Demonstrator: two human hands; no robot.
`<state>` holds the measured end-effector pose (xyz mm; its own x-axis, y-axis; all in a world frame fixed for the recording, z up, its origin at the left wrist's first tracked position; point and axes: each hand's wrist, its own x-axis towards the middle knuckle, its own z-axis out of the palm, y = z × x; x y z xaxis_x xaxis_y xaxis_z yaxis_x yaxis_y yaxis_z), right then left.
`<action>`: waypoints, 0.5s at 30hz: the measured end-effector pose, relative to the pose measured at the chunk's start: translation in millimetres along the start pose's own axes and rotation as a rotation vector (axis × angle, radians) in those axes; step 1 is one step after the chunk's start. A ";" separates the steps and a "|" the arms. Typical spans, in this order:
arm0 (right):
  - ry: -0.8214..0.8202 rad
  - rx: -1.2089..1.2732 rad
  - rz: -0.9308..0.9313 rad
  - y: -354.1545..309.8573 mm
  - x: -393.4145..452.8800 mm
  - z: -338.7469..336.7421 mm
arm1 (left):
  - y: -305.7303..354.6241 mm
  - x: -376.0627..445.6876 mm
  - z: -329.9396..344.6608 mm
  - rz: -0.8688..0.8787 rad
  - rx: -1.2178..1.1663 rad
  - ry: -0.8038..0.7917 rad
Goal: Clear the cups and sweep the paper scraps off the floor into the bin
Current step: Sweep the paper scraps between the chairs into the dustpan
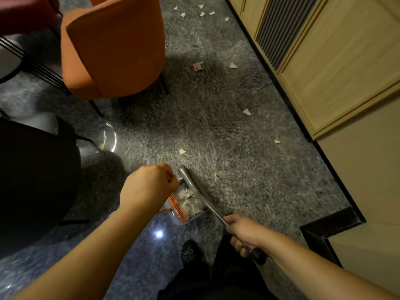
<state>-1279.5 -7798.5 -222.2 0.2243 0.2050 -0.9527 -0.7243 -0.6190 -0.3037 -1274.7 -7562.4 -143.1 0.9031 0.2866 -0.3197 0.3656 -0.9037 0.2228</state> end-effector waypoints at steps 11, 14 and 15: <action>0.024 0.238 0.006 -3.7 -27.5 2.7 | -58.3 -33.5 -4.4 -0.168 -0.119 0.097; 0.065 0.254 -0.027 -6.0 -31.5 0.8 | -71.7 -43.7 -6.7 -0.180 -0.129 0.110; 0.080 0.262 -0.034 -6.9 -31.8 -1.0 | -74.8 -46.6 -7.4 -0.184 -0.132 0.112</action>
<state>-1280.9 -7801.4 -189.8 0.2943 0.1551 -0.9431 -0.8572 -0.3935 -0.3322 -1342.5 -7505.8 -138.1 0.8350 0.4828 -0.2639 0.5461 -0.7856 0.2908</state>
